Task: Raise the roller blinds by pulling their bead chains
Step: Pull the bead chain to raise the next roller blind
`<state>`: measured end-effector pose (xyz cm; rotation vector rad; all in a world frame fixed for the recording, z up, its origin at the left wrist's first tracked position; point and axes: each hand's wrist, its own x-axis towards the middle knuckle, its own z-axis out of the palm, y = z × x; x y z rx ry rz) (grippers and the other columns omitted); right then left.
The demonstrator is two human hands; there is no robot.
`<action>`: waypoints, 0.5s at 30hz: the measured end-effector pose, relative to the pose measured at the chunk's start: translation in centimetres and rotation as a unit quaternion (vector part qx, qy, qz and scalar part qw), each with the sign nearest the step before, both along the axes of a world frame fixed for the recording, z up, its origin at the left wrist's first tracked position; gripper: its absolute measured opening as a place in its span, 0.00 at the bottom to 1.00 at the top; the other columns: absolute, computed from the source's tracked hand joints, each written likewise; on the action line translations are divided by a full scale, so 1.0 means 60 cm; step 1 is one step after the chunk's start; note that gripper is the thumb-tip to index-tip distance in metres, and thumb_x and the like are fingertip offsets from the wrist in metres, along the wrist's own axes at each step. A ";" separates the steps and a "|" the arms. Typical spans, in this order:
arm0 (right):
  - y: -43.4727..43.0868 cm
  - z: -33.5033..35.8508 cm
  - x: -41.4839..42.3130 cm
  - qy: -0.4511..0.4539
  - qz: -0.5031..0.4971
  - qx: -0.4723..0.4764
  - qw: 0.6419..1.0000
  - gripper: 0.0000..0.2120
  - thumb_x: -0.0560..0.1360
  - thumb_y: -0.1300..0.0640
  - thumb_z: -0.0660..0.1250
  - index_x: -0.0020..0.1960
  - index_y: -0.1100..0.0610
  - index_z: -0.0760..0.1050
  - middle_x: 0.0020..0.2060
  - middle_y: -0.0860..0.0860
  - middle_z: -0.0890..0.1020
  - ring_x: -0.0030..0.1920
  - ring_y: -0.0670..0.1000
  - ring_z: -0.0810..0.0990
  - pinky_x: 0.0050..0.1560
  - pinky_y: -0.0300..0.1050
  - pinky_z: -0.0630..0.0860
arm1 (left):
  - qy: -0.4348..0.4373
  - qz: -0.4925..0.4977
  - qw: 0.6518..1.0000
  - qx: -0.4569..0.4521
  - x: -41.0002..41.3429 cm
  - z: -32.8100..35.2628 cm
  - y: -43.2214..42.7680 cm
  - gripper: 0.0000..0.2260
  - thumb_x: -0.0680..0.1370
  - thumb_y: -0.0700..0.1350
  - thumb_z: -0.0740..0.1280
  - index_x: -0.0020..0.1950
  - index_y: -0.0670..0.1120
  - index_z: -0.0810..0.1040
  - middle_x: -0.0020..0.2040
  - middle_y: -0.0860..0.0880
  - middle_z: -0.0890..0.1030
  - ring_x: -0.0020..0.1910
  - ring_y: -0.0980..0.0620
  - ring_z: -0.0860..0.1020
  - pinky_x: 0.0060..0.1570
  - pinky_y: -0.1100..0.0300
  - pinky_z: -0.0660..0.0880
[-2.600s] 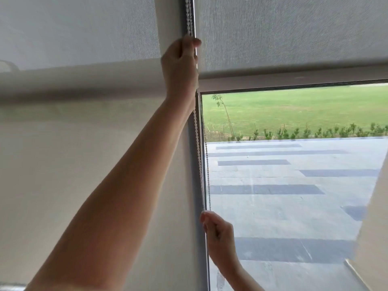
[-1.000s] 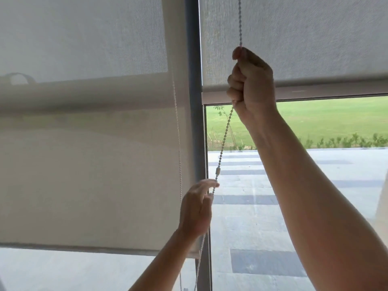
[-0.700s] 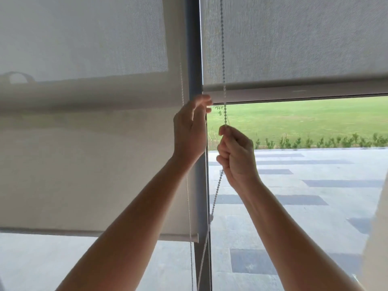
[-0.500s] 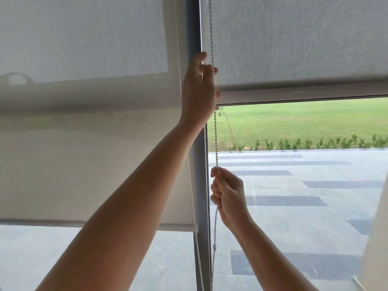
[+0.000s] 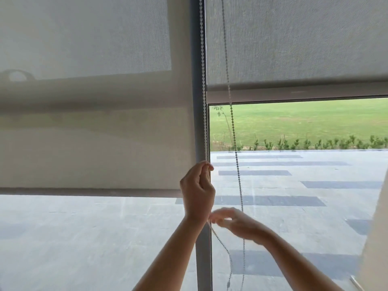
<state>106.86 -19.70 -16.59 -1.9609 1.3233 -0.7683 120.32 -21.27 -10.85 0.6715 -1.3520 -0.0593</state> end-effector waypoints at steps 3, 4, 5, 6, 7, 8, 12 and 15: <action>-0.015 0.158 -0.005 -0.091 -0.016 -0.071 0.993 0.15 0.81 0.60 0.58 0.65 0.58 0.74 0.54 0.51 0.82 0.55 0.50 0.81 0.56 0.45 0.78 | -0.003 0.017 1.000 0.020 0.011 -0.032 0.008 0.11 0.76 0.32 0.61 0.41 0.45 0.79 0.34 0.56 0.79 0.32 0.65 0.75 0.34 0.74 0.69; -0.016 0.217 0.003 -0.163 -0.012 -0.100 0.981 0.15 0.81 0.60 0.57 0.66 0.60 0.73 0.52 0.54 0.82 0.53 0.54 0.82 0.53 0.49 0.80 | -0.005 0.019 1.000 0.024 0.009 -0.040 0.012 0.12 0.76 0.32 0.61 0.41 0.45 0.79 0.34 0.56 0.79 0.32 0.64 0.75 0.34 0.72 0.70; -0.016 0.276 0.012 -0.243 0.005 -0.121 0.963 0.15 0.82 0.60 0.55 0.65 0.62 0.73 0.50 0.57 0.82 0.50 0.57 0.82 0.49 0.49 0.81 | -0.007 0.019 1.000 0.024 0.003 -0.047 0.017 0.12 0.75 0.31 0.61 0.41 0.46 0.79 0.35 0.56 0.79 0.33 0.64 0.76 0.34 0.70 0.72; -0.014 0.335 0.021 -0.316 0.035 -0.135 0.938 0.15 0.82 0.60 0.53 0.63 0.63 0.73 0.48 0.59 0.82 0.48 0.58 0.83 0.46 0.49 0.81 | -0.010 0.018 1.000 0.022 -0.007 -0.051 0.023 0.13 0.75 0.30 0.61 0.42 0.46 0.78 0.36 0.55 0.80 0.35 0.63 0.76 0.34 0.68 0.73; -0.006 0.392 0.031 -0.383 0.075 -0.144 0.909 0.14 0.82 0.61 0.52 0.61 0.63 0.73 0.46 0.60 0.82 0.46 0.58 0.82 0.43 0.47 0.80 | -0.013 0.015 1.000 0.019 -0.020 -0.053 0.029 0.13 0.75 0.30 0.61 0.42 0.47 0.78 0.36 0.54 0.80 0.36 0.62 0.77 0.36 0.68 0.74; 0.004 0.440 0.040 -0.440 0.114 -0.152 0.878 0.14 0.82 0.62 0.51 0.60 0.65 0.73 0.43 0.60 0.82 0.42 0.56 0.82 0.38 0.45 0.79 | -0.016 0.008 1.000 0.015 -0.037 -0.052 0.036 0.13 0.75 0.30 0.61 0.42 0.47 0.78 0.37 0.53 0.81 0.36 0.63 0.77 0.37 0.69 0.73; 0.038 0.526 0.051 -0.523 0.132 -0.216 0.814 0.12 0.81 0.64 0.54 0.50 0.61 0.76 0.25 0.48 0.71 0.23 0.44 0.64 0.20 0.35 0.60 | -0.020 -0.039 0.999 0.023 -0.089 -0.052 0.060 0.11 0.77 0.35 0.58 0.42 0.47 0.78 0.37 0.53 0.81 0.36 0.64 0.75 0.37 0.71 0.72; 0.043 0.500 0.039 -0.537 0.095 -0.259 0.797 0.15 0.81 0.64 0.53 0.40 0.56 0.73 0.22 0.44 0.61 0.22 0.43 0.54 0.18 0.34 0.52 | -0.028 -0.045 0.998 0.024 -0.086 -0.070 0.053 0.11 0.77 0.34 0.59 0.43 0.47 0.77 0.38 0.53 0.81 0.38 0.63 0.77 0.38 0.70 0.74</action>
